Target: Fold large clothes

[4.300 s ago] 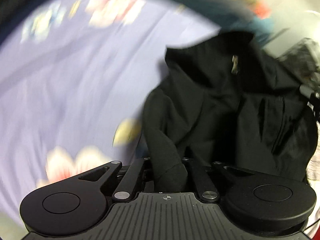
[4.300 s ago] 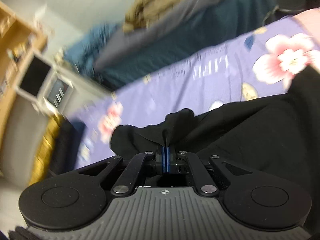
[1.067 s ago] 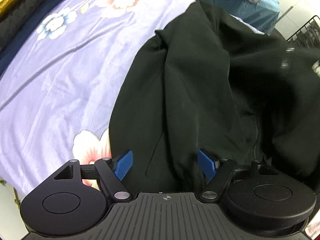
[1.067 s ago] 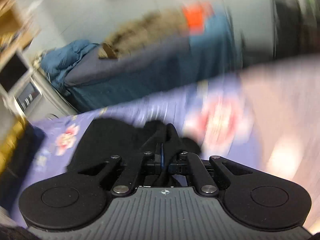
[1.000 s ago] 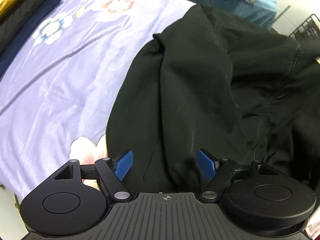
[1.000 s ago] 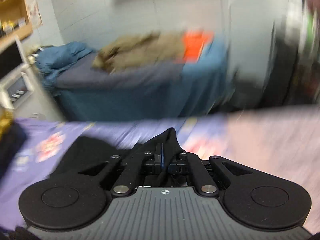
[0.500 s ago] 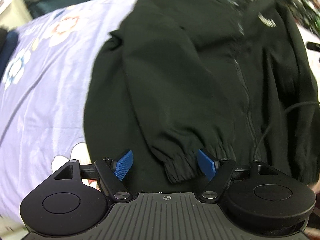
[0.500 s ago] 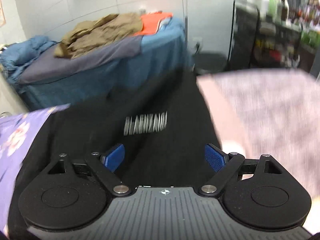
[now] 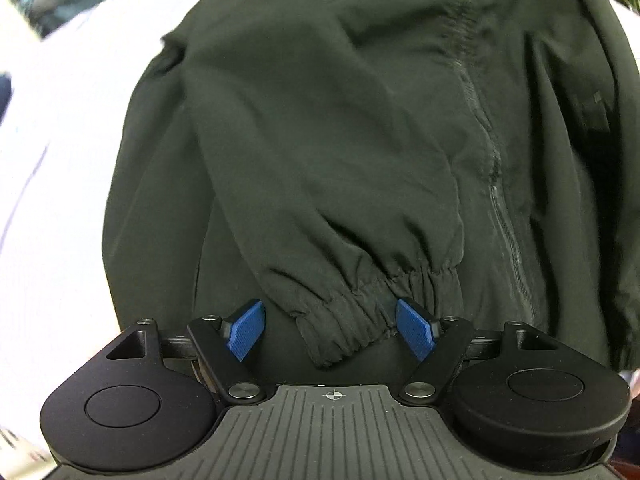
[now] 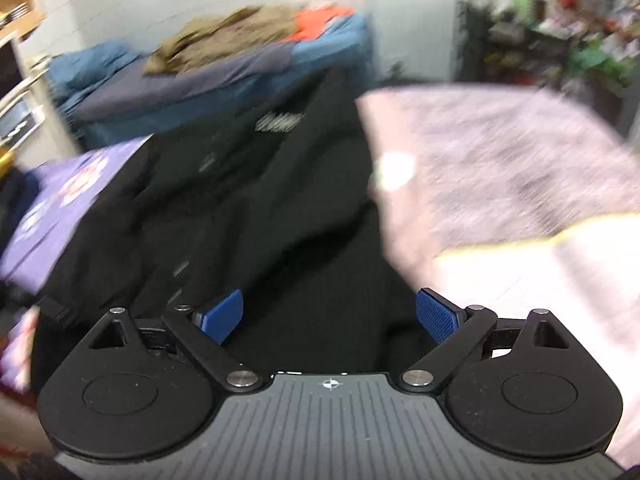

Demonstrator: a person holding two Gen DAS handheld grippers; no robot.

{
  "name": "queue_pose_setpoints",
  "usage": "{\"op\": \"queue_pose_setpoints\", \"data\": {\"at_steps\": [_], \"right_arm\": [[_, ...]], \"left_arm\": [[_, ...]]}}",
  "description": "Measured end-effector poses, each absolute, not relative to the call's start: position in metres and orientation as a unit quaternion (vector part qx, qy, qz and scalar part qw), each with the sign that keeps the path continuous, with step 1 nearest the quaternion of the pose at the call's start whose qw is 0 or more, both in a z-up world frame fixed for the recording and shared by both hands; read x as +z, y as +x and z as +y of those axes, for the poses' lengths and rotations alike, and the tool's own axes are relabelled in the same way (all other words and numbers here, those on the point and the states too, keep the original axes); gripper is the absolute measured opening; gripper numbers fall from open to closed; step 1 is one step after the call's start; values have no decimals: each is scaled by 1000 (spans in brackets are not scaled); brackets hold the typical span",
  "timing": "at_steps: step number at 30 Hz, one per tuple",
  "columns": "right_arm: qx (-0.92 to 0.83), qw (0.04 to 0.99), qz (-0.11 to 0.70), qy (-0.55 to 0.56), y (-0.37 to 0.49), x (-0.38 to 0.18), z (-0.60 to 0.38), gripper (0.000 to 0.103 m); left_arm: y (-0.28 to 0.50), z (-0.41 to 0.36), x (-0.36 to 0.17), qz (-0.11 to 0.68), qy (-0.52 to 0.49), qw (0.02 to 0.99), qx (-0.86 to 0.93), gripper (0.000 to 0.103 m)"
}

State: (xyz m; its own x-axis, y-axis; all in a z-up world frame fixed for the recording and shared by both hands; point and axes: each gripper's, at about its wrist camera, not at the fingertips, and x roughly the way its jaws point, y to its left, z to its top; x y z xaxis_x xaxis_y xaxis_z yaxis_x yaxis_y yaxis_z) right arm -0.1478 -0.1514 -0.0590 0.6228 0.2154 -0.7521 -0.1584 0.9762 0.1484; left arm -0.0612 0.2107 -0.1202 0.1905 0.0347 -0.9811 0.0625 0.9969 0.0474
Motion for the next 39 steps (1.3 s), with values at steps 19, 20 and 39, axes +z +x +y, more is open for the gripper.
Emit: {"op": "queue_pose_setpoints", "data": {"at_steps": [19,20,39], "right_arm": [[137,877,458,-45,-122,-69,-137,14],[122,889,441,-33,-116,-52,-152,14],[-178,940,271,107,-20,36,-398,84]], "left_arm": [[-120,214,-94,607,37,793,37,103],[-123,215,-90,599,37,798,44,103],[-159,169,-75,530,202,818,96,103]]}}
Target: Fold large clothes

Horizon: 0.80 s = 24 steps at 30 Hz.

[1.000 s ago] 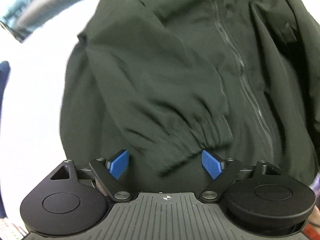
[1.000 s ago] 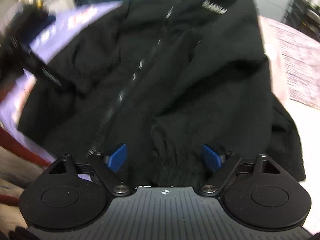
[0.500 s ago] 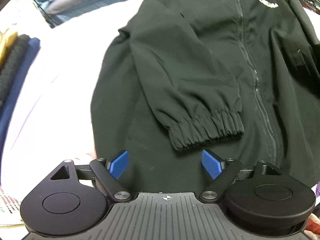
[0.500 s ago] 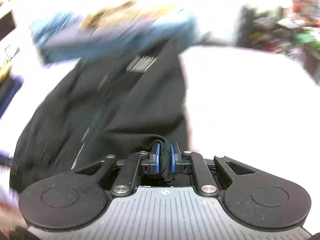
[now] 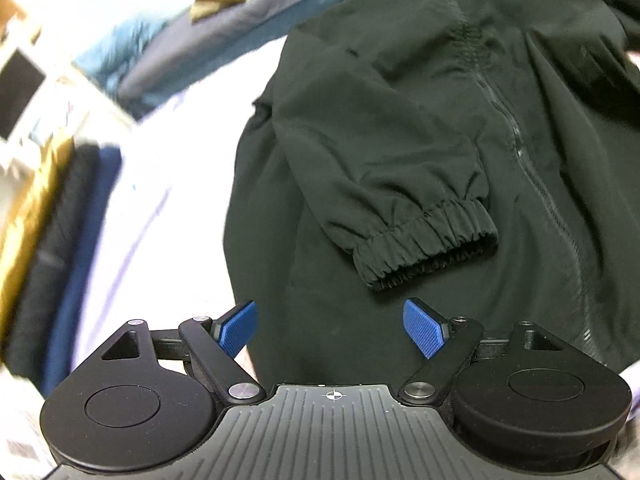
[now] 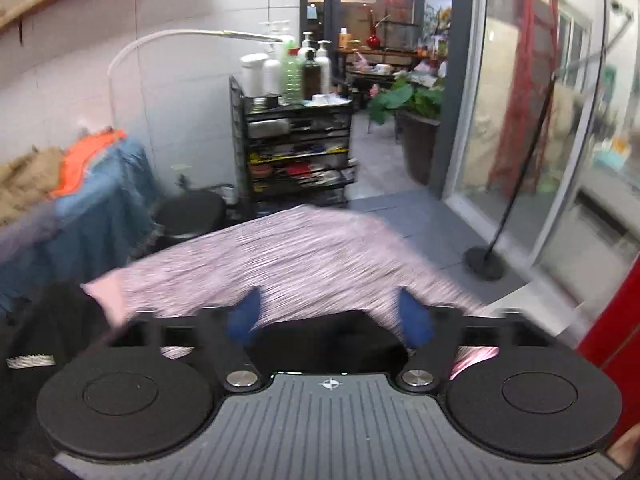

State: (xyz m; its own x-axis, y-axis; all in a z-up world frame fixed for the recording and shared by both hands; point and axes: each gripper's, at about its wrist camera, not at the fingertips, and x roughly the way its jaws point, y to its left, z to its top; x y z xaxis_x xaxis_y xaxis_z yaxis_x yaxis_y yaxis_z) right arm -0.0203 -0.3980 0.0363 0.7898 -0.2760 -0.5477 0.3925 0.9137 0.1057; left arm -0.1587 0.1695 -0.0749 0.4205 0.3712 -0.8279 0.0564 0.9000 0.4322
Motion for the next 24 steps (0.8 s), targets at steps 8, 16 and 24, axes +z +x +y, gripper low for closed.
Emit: {"op": "queue_pose_setpoints", "data": {"at_steps": [8,16,24], "right_arm": [[-48,929,323,176,-72,-14,-314,86],[-85,921,335,179,-118,-7,-285,87],[-126,914,344,176,-142,-6,-251,81]], "left_arm": [[-141,136,-98,480,352,803,23,103],[-108,138,-116,441,382,811,-40,103],[-67,282,-38,427,201,879,69,83]]}}
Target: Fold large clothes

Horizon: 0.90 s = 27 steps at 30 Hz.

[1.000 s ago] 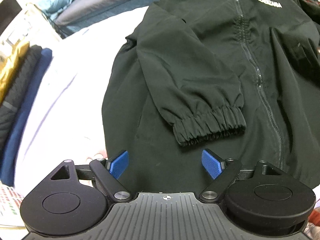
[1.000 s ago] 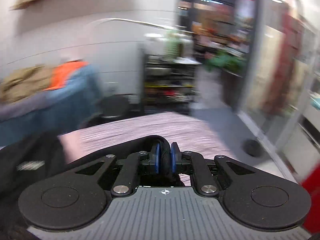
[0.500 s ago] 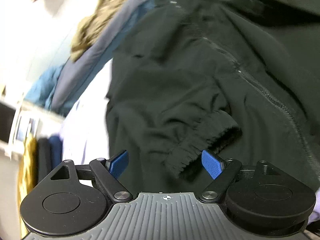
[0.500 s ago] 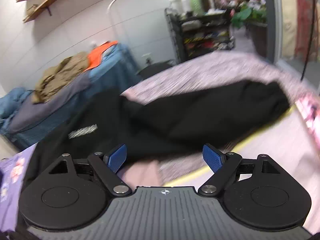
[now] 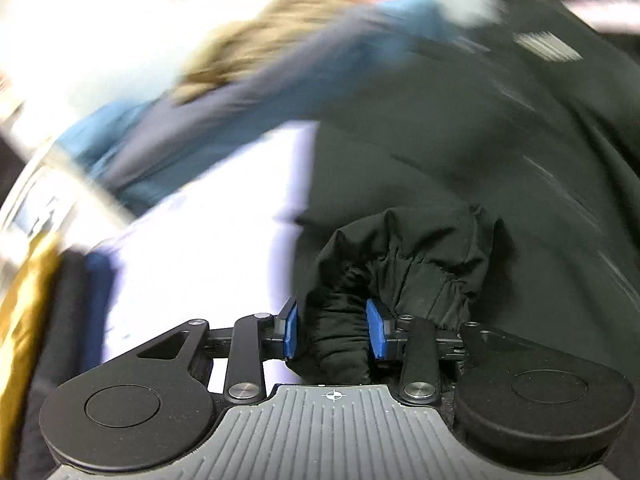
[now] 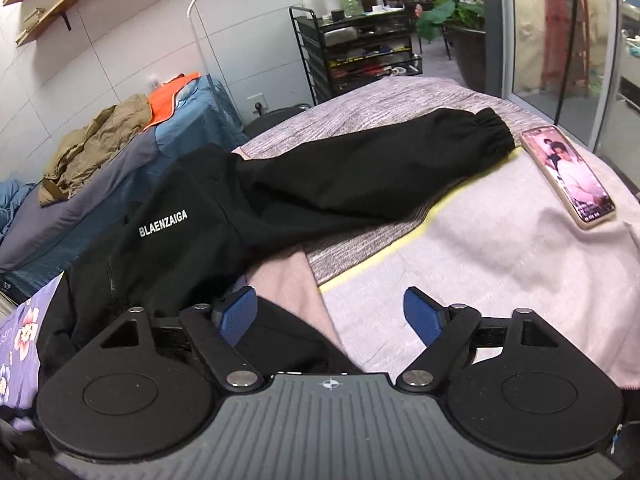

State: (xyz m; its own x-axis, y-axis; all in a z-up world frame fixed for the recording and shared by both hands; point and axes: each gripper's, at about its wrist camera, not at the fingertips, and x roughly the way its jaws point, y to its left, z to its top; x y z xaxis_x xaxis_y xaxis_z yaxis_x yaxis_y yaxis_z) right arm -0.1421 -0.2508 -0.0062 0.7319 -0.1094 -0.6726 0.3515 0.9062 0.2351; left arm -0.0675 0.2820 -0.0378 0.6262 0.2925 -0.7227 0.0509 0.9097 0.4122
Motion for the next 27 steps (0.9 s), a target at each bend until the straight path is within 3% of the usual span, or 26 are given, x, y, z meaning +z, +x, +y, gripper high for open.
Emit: {"op": "queue_pose_setpoints", "data": {"at_steps": [6,7,10,11,12,13,21,27], "right_arm": [[-123,914,349,165,-145,-3,-216,81],[-121,915,349,165,-146,-1,-212,81],[-109,920,346,151,-151,4,-196,82],[-106,922,344,146,-152,6,-193,83],[-103,923,342,142,-154,9,-191,85],[-99,925,339,140,-156,12,-190,85],[-132,934,312,115,-180,45,-219,87],[-176,948,255,79,-215,94,-269,87]], "left_arm": [[-21,481,45,364,96,882,285,81],[-15,512,51,361,82,874,315,73],[3,570,48,388,67,847,357,75],[2,580,44,403,62,839,360,78],[4,588,37,418,53,833,359,91],[4,590,29,431,44,829,355,103],[-52,516,-38,503,-3,838,213,103],[-114,418,-70,566,19,821,75,103]]}}
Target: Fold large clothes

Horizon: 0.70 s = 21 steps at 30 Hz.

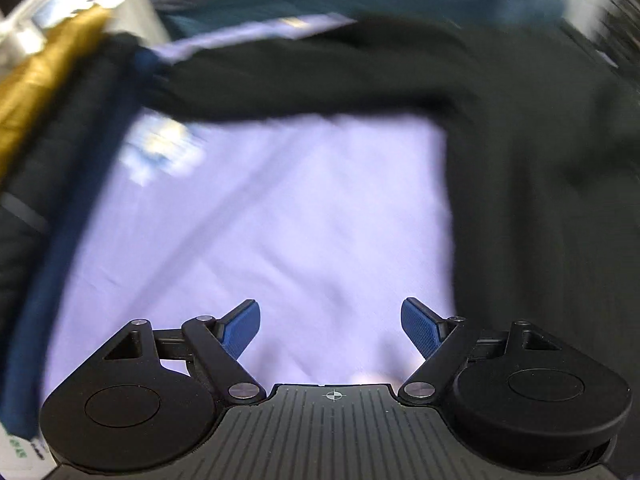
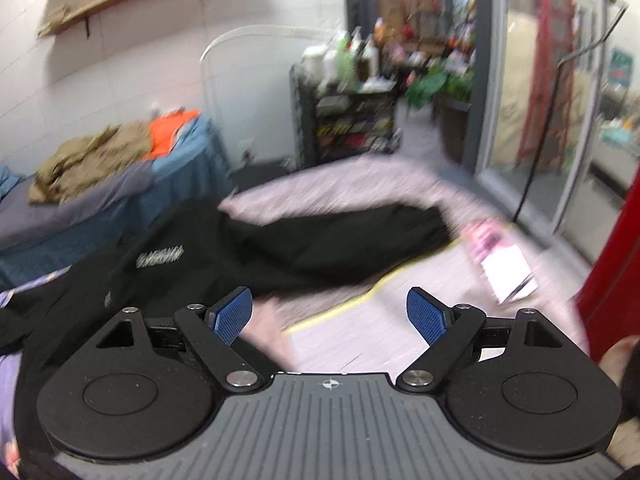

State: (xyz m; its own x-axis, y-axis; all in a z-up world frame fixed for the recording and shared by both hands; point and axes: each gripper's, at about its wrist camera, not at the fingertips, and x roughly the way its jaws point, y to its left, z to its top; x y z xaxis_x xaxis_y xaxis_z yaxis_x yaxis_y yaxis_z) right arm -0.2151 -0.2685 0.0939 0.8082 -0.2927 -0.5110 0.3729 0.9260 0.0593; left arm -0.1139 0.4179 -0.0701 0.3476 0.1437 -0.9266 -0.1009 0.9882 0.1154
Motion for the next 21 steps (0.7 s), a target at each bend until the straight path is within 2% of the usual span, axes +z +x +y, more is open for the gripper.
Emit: {"op": "queue_pose_setpoints", "data": {"at_steps": [3,6,11,15,18,21], "right_arm": [[-183,954,222,83,-234,116,-298,88],[-165,951,244,92,-234,104,-317,88],[-107,930,333,116,-206,26,-305,87],[-46,901,418,104,-167,-43,-276,77],[-17,892,445,74,-145,-76,-257,77],[-8,882,467,58,-128,-98,-254,77]], "left_arm": [[-143,391,-80,583,19,812,31,103],[-165,374,-92,608,1,794,2,103],[-195,343,-99,623,-31,781,2,103],[-215,323,-96,620,-48,783,4,103],[-223,308,-101,636,-65,769,-15,103],[-228,283,-111,643,-30,765,-38,103]]}}
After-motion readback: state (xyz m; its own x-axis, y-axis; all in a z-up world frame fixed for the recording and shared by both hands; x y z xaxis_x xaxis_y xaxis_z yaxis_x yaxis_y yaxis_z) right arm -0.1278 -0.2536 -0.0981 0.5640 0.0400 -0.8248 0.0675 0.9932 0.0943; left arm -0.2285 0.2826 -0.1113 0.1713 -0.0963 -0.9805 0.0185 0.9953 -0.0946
